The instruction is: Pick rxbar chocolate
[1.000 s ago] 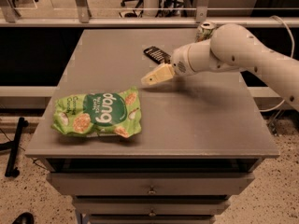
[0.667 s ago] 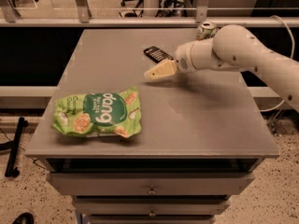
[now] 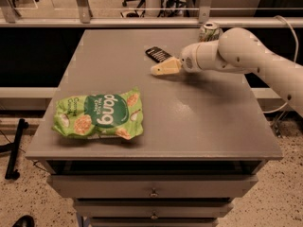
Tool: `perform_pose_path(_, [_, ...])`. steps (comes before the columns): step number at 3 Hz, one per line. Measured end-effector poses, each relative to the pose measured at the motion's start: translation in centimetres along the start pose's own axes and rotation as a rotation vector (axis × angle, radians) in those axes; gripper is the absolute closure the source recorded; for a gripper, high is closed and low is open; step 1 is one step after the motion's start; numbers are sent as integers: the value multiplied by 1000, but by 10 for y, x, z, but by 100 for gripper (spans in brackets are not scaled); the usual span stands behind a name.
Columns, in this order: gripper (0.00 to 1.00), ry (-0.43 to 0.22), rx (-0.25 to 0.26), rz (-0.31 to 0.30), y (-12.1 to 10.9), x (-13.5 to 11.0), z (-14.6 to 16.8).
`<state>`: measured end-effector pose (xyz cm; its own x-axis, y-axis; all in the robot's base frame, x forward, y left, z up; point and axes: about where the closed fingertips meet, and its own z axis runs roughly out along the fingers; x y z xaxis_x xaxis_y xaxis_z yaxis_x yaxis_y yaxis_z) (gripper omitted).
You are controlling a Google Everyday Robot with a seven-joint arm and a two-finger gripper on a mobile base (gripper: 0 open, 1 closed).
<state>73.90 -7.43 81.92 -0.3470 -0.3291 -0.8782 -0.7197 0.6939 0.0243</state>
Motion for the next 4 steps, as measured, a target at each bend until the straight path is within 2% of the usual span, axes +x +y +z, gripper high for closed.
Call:
perform_pose_path(1, [41,-1,-3,28,-3,4,3])
perform_pose_path(3, [87,-1,-3,28,-3,-2,0])
perform_pose_path(4, [100,-1,-3,28,-3,-3,0])
